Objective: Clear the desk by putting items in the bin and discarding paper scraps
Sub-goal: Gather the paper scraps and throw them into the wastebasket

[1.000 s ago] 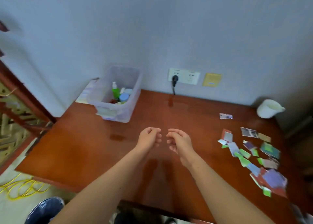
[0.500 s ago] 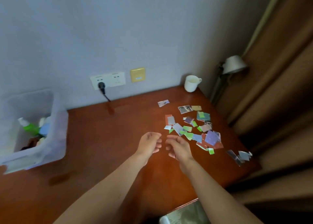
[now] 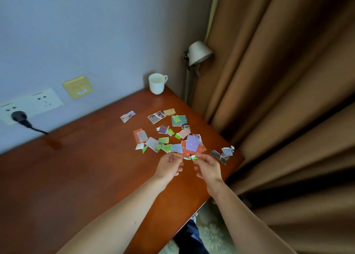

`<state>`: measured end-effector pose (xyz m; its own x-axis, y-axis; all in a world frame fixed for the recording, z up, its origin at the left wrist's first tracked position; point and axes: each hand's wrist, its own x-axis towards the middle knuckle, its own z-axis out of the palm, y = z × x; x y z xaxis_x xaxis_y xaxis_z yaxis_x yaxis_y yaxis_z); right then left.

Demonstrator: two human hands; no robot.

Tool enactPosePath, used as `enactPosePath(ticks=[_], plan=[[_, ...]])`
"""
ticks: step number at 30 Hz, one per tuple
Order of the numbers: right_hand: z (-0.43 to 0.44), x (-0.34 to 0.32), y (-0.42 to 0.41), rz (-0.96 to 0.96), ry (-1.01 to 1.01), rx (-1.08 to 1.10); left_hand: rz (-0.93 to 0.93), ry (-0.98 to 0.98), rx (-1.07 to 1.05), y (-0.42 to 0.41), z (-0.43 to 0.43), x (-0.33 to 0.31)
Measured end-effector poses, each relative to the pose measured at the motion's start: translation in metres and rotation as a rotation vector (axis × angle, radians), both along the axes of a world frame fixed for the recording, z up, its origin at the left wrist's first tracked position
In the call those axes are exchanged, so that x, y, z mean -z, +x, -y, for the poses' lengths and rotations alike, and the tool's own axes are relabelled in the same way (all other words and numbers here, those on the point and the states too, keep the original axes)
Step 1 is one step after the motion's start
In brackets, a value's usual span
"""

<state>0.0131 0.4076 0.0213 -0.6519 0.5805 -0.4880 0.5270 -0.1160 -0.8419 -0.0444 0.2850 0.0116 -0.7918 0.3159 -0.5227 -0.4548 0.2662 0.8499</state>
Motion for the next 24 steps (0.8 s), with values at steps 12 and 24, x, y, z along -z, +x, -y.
enactPosePath(ticks=[12,24], plan=[[-0.151,0.036,-0.027,0.158,0.309,-0.112,-0.154,-0.153,0.296,-0.034,-0.141,0.029],[-0.209,0.083,-0.042,0.409,0.537,-0.308,-0.411,-0.418,0.493,-0.038,-0.193,0.069]])
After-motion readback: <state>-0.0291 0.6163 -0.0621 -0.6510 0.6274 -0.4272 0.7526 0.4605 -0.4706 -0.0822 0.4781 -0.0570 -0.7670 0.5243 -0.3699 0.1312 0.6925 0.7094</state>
